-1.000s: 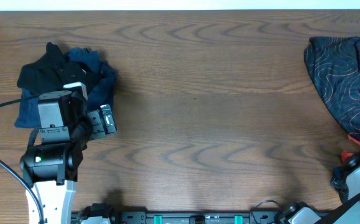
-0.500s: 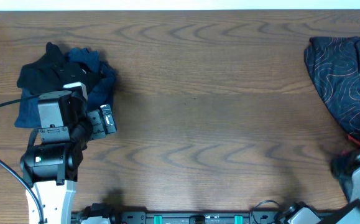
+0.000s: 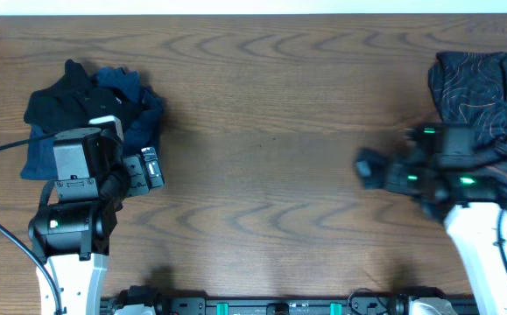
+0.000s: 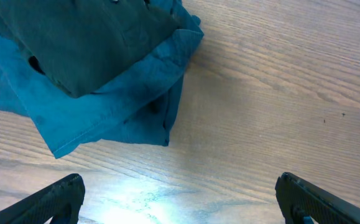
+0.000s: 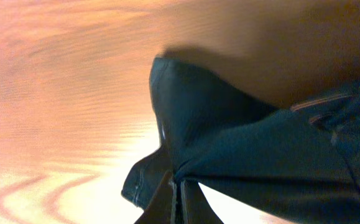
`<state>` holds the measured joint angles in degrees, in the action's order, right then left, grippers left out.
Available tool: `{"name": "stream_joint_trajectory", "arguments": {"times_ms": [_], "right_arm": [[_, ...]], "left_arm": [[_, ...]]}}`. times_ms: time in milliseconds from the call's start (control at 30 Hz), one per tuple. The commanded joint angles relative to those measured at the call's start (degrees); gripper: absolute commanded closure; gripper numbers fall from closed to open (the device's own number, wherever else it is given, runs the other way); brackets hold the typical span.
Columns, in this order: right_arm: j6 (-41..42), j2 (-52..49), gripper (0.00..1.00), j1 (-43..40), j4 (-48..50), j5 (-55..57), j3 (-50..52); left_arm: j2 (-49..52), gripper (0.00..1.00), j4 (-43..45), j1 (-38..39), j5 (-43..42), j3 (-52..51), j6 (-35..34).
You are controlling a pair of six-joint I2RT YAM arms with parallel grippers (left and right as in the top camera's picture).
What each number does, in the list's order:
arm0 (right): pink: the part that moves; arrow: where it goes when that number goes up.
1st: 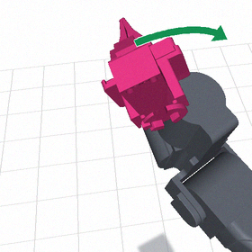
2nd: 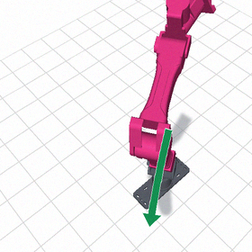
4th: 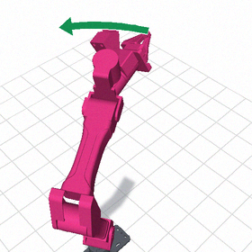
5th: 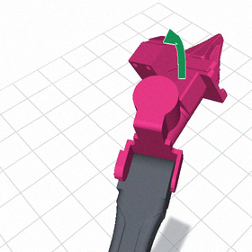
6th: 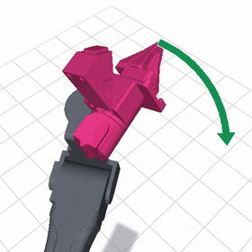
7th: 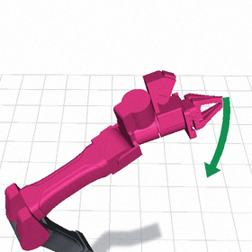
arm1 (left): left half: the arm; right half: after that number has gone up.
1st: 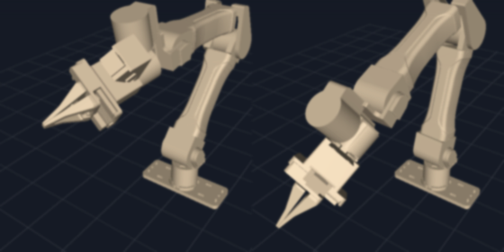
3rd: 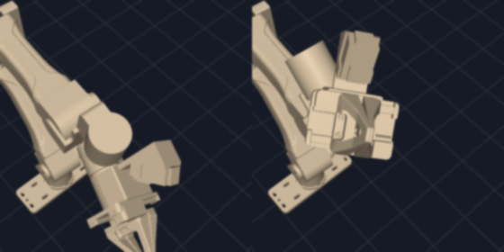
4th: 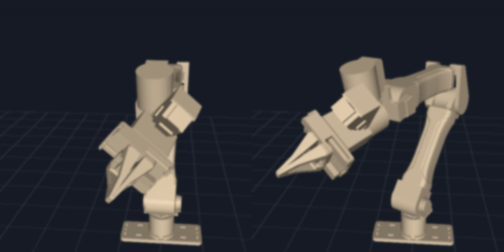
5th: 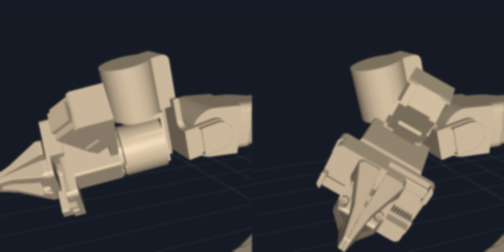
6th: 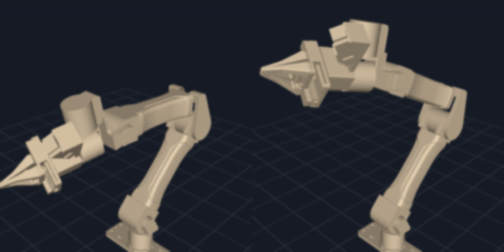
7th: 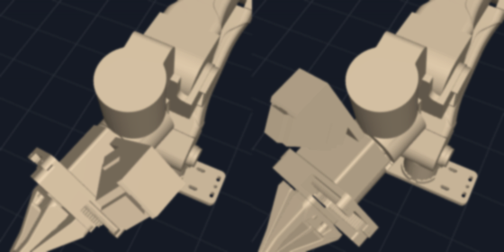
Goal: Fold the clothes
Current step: 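Drag the black shirt leftward toward the table center with the right gripper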
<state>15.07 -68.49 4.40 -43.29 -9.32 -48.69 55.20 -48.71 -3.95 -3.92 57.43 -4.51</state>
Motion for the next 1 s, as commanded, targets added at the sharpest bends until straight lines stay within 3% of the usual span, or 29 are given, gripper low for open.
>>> {"name": "stream_joint_trajectory", "arguments": {"times_ms": [0,267,400,433,500,600,800,967], "right_arm": [[0.8,-2.8,0.99,9.0,5.8,-1.0,-0.3],[0.7,-14.3,0.98,23.9,35.7,0.5,-0.3],[0.7,-17.4,0.81,25.2,39.7,5.0,-0.4],[0.7,-17.3,0.74,24.7,39.6,7.5,-0.4],[0.7,-16.2,0.25,22.8,37.9,12.1,-1.1],[-0.2,-13.0,0.01,18.1,31.3,15.7,-3.7],[0.8,-3.8,0.01,4.5,15.1,19.0,-7.0],[0.7,2.3,0.01,-6.5,5.0,19.0,-7.0]], "left_arm": [[0.1,0.01,-0.1,0.2,-0.1,1.2,-0.5],[0.1,0.01,-0.1,0.2,-0.1,1.2,-0.5],[0.1,0.01,-0.1,0.2,-0.1,1.2,-0.5],[0.1,0.01,-0.1,0.2,-0.1,1.2,-0.5],[0.1,0.02,-0.1,0.2,-0.2,1.2,-0.5],[0.1,0.02,0.3,0.2,-1.4,1.2,-0.5],[2.3,0.03,4.1,2.4,-12.4,1.2,-0.5],[8.3,0.03,7.5,10.3,-17.7,1.2,-0.5]]}}
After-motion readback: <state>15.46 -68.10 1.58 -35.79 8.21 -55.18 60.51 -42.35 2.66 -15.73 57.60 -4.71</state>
